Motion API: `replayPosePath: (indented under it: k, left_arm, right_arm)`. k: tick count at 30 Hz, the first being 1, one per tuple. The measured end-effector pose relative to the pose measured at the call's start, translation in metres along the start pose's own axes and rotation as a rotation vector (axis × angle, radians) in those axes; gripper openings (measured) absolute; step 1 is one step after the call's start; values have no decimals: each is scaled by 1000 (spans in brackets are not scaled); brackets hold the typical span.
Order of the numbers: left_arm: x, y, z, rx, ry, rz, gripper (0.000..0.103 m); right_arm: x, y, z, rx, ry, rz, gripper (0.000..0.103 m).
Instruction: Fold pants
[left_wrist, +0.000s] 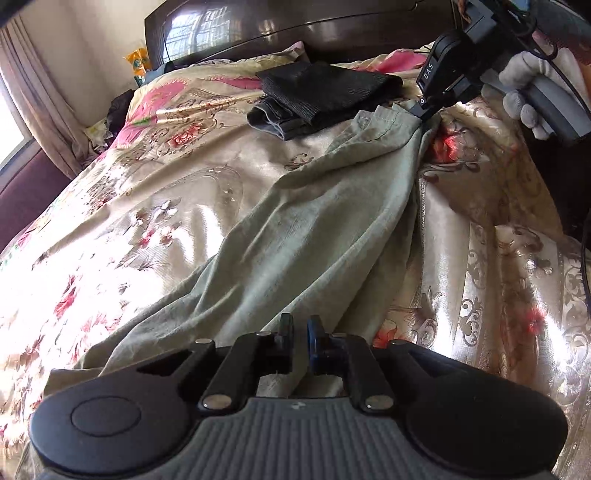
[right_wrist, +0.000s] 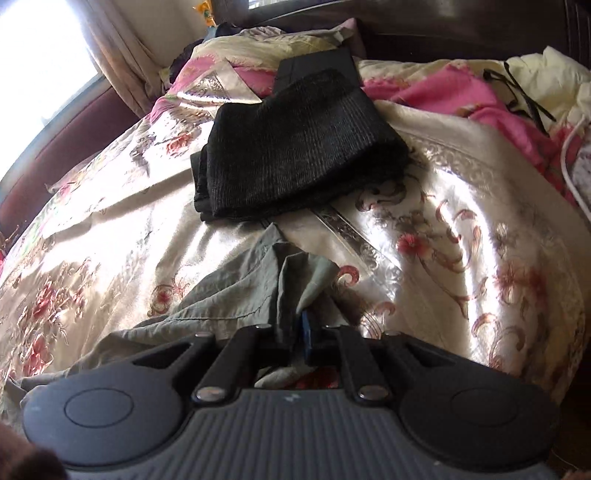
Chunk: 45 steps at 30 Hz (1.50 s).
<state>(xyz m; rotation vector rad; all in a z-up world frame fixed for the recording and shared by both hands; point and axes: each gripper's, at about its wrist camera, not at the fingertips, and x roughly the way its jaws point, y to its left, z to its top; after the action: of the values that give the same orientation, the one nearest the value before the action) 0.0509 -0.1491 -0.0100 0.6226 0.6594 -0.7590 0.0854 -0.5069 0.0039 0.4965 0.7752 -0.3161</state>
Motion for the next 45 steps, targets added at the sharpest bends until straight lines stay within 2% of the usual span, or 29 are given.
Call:
replayPosePath:
  k: [2,4,6,7,9,11,13,15,17,19,23,25,27,29,33,34,37,38,40,45]
  left_arm:
    - [4,0,-6,6,33,-7,27]
    - [7,-3,-15,14,71,-23,27]
    - [2,-9,-24,28,63,-17,27]
    - [-1,-11,-25,32,58,-17,27]
    - [-7,-11,-27,23,41,-29,27]
    - [-11,-8,-26,9,24,-33,27]
    - [-13,-6,-25,-5,17,-29,28]
    - [-15,-5,-26,-12,20,-31,28]
    - [-16,-6,-30,-8,42,-46,28]
    - [-17,-10,-35,-10,65,-70,28]
    - [-30,-17,-41,-10,64,-84,28]
    - [-41,-14,-42,-28,59,-94,29]
    - [-54,-10,-45,-28,45,-68,29]
    - [-65,-1,-49,-39,36,-35,29]
    - [-77,30,-55,-83,17,73,31]
    - [-78,40,-57,-101,17,97,35]
    - [-72,65,-76,-162,52,179,37]
    - [-68,70,-85,-182,77,180,37]
    - [-61,73,-102,-223,129,128,37]
    - [-76,73,-117,-287,90,88,37]
  right_arm:
    - [1,-2,1,17,15,-55,10]
    - [-5,-6,3,12,-10,-82,10]
    - [-20,-3,0,-34,-56,-135,12]
    - [-27,3,-2,-78,-69,-121,12]
    - [-35,20,-8,-159,-56,-40,13]
    - [-33,37,-14,-196,-18,82,16]
    - [-19,53,-20,-227,50,189,18]
    - [4,67,-26,-243,126,235,19]
    - [26,74,-25,-254,166,198,19]
    - [44,72,-14,-229,154,119,18]
    - [57,62,21,-160,30,-29,19]
    - [48,72,25,-206,-23,-63,23]
    - [35,89,17,-301,-58,-51,26]
    - [22,112,3,-401,-53,31,31]
    - [17,174,-29,-534,37,299,35]
    - [19,192,-36,-556,74,369,35]
    - [38,246,-58,-576,224,582,35]
    - [44,265,-66,-588,263,628,35]
    - [57,294,-78,-626,314,681,35]
    - [87,346,-102,-682,474,739,35]
